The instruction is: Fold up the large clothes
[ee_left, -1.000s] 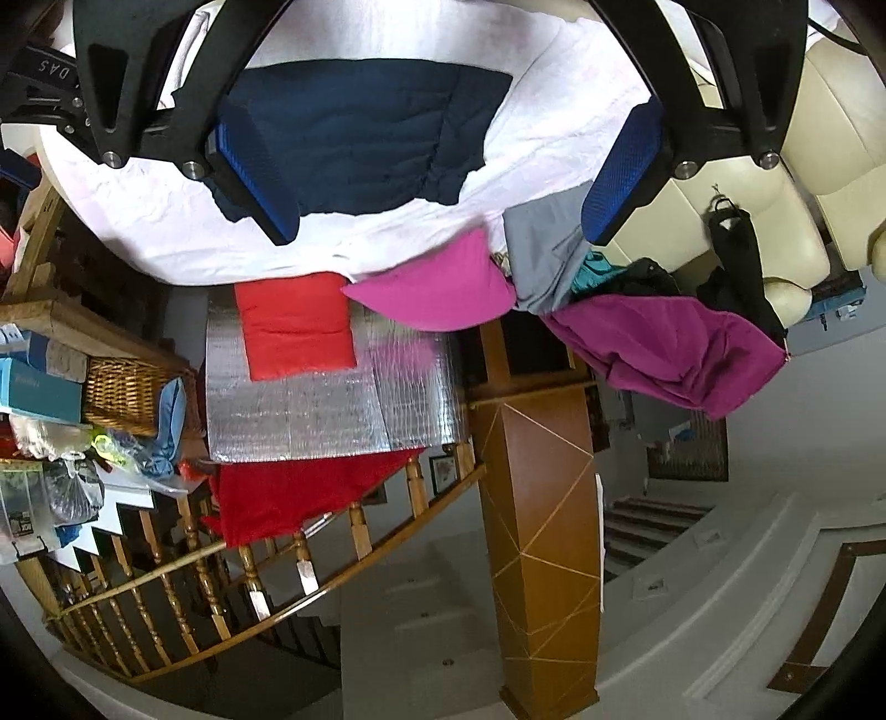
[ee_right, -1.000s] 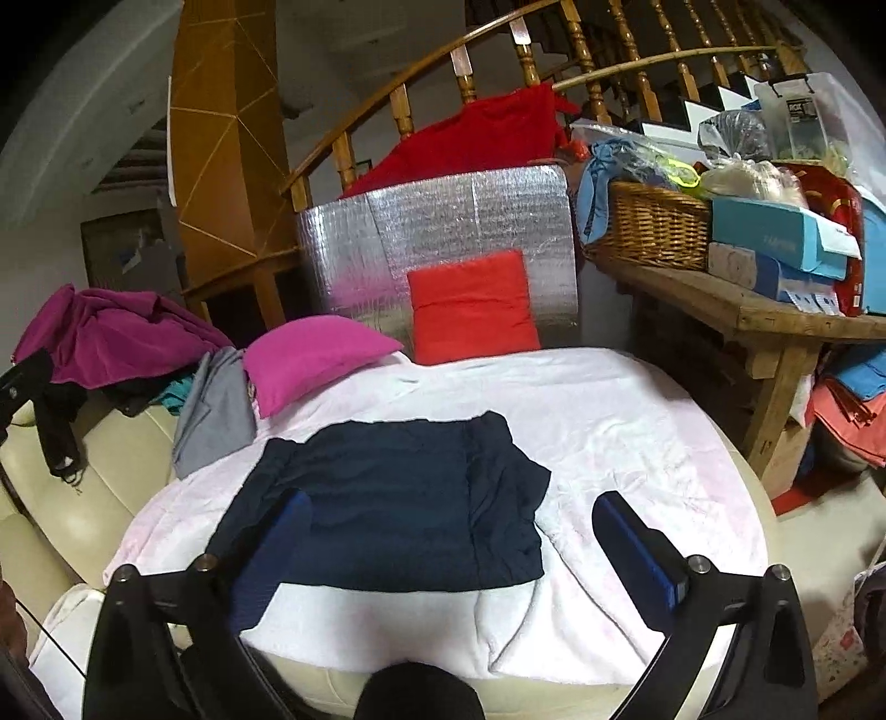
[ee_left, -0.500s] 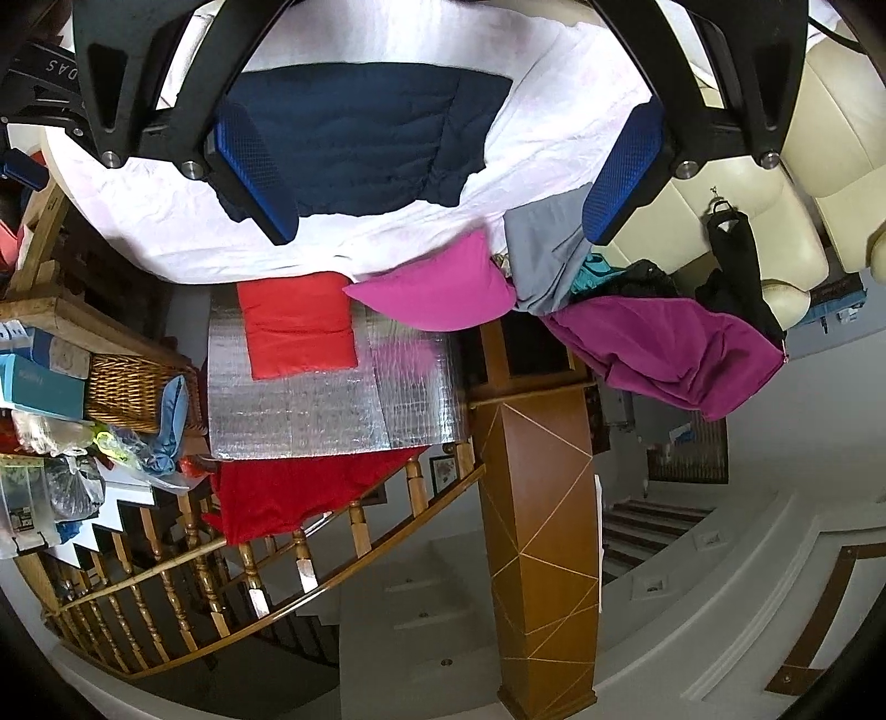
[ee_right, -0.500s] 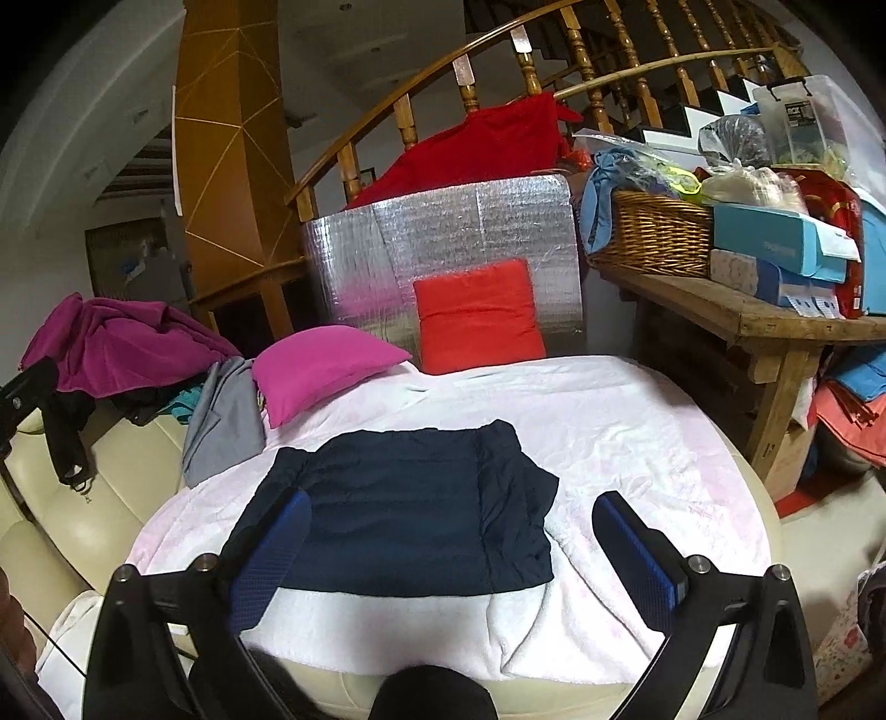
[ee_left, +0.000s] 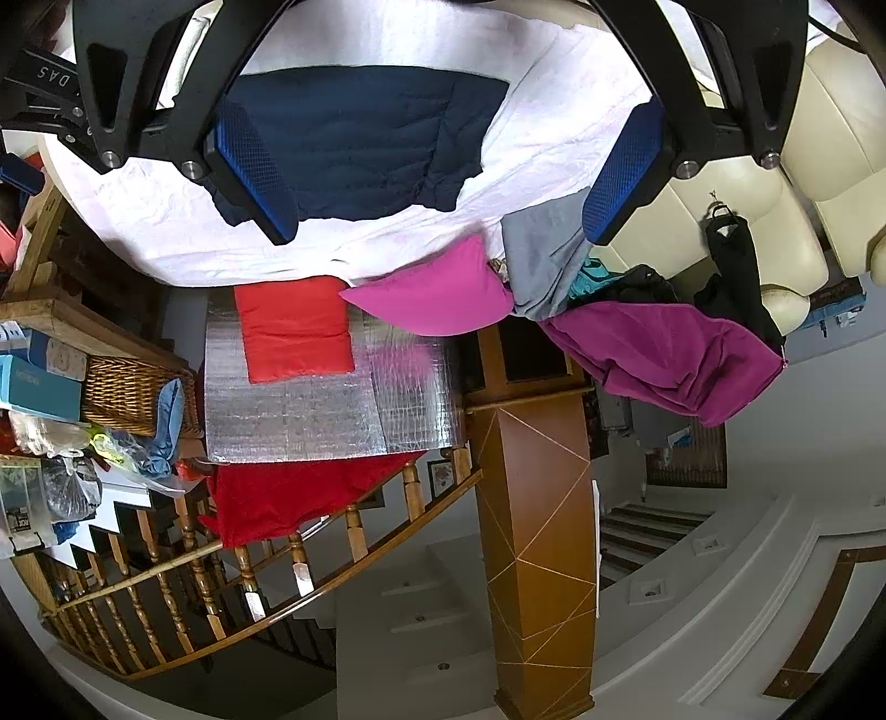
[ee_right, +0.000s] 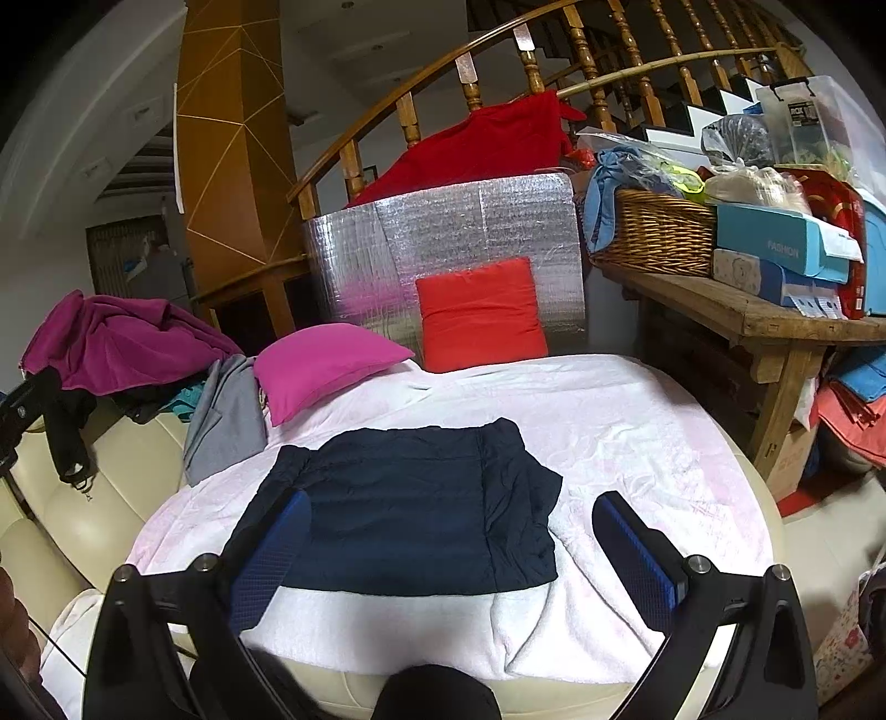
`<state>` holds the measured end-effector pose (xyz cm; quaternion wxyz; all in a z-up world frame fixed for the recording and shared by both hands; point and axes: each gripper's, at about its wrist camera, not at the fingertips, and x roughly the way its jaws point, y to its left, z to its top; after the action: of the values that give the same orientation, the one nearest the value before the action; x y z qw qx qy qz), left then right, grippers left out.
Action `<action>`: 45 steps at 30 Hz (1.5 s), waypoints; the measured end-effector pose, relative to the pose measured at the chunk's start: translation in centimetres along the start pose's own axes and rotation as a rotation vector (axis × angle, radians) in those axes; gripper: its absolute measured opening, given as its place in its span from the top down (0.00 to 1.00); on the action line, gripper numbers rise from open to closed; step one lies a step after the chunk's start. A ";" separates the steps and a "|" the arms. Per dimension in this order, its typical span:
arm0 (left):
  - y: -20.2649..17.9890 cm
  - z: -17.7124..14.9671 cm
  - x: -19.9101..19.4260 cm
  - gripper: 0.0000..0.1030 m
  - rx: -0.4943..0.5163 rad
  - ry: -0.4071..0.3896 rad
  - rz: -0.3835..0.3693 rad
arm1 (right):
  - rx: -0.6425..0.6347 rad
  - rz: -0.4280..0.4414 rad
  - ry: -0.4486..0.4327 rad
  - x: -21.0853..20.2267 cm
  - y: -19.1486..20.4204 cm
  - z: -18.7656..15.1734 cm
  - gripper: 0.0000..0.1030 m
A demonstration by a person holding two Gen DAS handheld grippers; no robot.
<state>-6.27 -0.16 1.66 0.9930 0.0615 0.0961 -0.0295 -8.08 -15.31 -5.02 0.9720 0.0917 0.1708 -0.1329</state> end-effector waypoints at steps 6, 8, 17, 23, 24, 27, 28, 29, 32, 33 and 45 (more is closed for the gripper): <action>0.3 0.1 0.1 0.01 -0.007 0.002 0.000 | -0.003 0.001 -0.004 0.0 0.2 0.0 0.00; 0.4 0.0 0.1 0.01 -0.007 0.003 0.000 | -0.005 0.001 -0.004 0.0 0.2 0.0 0.00; 0.4 0.0 0.2 0.01 -0.007 0.003 0.002 | -0.008 0.000 -0.006 -0.1 0.5 0.0 0.00; 0.4 0.0 0.2 0.01 -0.007 0.004 0.005 | -0.008 -0.002 -0.004 0.0 0.4 0.0 0.00; 0.5 0.0 0.3 0.01 -0.007 0.004 0.006 | -0.008 -0.002 -0.005 0.0 0.4 0.0 0.00; 0.5 -0.1 0.3 0.01 -0.006 0.006 0.006 | -0.007 -0.003 -0.005 0.0 0.4 0.0 0.00; 0.5 -0.1 0.3 0.01 -0.007 0.006 0.006 | -0.008 -0.002 -0.005 0.0 0.4 0.0 0.00; 0.6 -0.2 0.3 0.01 -0.007 0.007 0.007 | -0.008 -0.001 -0.005 0.0 0.3 0.0 0.00; 0.8 -0.3 0.4 0.01 -0.011 0.009 0.010 | -0.009 -0.005 -0.013 -0.1 0.5 0.1 0.00; 1.0 -0.3 0.3 0.01 -0.014 0.009 0.009 | -0.010 -0.006 -0.015 -0.2 0.5 0.1 0.00; 2.4 -0.9 1.3 0.01 -0.033 0.019 0.009 | -0.040 -0.018 -0.030 0.3 2.2 1.0 0.00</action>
<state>-5.03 2.31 0.87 0.9931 0.0461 0.1055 -0.0226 -6.88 -13.48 -3.90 0.9749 0.0684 0.1595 -0.1395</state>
